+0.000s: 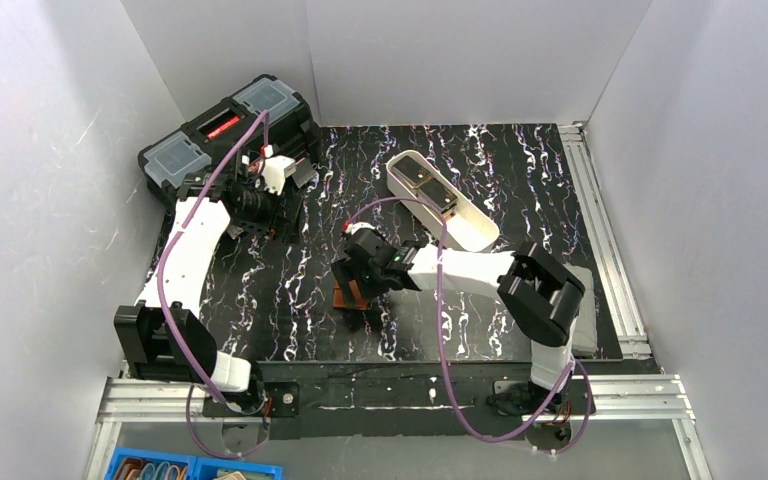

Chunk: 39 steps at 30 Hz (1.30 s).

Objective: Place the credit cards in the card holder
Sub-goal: Pick up the card holder from the center of the board.

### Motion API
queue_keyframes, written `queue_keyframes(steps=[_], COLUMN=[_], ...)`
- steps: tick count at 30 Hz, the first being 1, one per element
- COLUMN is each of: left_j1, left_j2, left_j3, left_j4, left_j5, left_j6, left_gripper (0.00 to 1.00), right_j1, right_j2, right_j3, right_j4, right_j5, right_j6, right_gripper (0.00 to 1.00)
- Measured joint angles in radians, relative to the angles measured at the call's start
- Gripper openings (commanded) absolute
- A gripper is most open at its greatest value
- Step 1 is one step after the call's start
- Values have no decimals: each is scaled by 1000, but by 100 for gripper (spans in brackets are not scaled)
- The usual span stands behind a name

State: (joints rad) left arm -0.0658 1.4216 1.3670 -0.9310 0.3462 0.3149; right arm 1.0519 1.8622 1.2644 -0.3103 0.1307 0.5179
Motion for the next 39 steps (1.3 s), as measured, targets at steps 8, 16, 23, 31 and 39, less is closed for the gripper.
queue_keyframes(steps=[8,16,23,31,39], left_j1=[0,0,0,-2,-2], left_j2=[0,0,0,0,0], left_j3=[0,0,0,0,0], left_j4=[-10,-18,-20,-21,-36], left_j5=[-22,-40,-44,-43,-44], left_j6=[11,22,26,27,44], left_gripper=[98,98,98,98,98], right_j1=[66,81,80,22,-41], right_j2=[79,149,126,-28,-134], right_j3=[64,148,92,-126,-201], right_j4=[-17,-31,20,56,107], right_j5=[106,183,200,216,106], right_j6=[-2,-14,-2,10,-66], right_gripper=[98,98,97,98,96])
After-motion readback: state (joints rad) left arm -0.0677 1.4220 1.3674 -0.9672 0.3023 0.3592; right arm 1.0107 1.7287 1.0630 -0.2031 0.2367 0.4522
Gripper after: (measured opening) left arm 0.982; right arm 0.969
